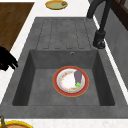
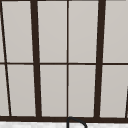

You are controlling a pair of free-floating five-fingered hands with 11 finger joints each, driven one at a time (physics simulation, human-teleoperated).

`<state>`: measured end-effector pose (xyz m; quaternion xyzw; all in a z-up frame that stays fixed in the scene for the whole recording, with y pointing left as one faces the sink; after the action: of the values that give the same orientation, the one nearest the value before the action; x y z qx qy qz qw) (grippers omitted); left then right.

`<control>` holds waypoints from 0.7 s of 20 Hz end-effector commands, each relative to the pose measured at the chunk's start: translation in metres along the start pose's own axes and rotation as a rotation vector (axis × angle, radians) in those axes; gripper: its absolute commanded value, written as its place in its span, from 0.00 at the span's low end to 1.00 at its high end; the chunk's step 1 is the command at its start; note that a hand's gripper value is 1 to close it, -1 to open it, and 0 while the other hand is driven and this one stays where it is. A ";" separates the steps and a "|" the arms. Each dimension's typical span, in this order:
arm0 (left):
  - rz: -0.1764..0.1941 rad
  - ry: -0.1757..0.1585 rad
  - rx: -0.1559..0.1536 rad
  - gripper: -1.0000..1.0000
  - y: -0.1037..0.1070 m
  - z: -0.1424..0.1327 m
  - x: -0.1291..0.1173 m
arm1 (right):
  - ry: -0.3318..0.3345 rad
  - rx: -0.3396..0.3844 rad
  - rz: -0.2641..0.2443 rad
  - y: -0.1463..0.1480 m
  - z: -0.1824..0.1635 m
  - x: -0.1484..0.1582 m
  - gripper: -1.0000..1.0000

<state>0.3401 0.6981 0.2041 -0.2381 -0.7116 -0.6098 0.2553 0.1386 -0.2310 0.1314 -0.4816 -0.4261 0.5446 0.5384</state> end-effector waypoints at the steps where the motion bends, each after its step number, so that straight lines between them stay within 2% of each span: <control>1: 0.000 0.010 -0.012 0.00 0.002 -0.006 -0.003 | 0.000 0.000 0.000 0.000 0.000 0.000 0.50; 3: 0.006 0.014 -0.015 0.00 0.005 -0.011 -0.008 | 0.000 0.000 0.000 0.000 0.000 0.000 0.50; 6: 0.009 0.003 -0.001 0.00 0.009 -0.013 -0.019 | 0.000 0.000 0.000 0.000 0.000 0.000 0.50; 11: 0.000 0.001 -0.001 0.00 0.004 -0.017 -0.046 | 0.000 0.000 0.000 0.000 0.000 0.000 0.50; 14: 0.000 -0.007 0.008 0.00 -0.002 -0.009 -0.062 | 0.000 0.000 0.000 0.000 0.000 0.000 0.50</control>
<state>0.3791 0.6831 0.1773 -0.2379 -0.7119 -0.6097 0.2547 0.1386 -0.2310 0.1314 -0.4816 -0.4261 0.5446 0.5384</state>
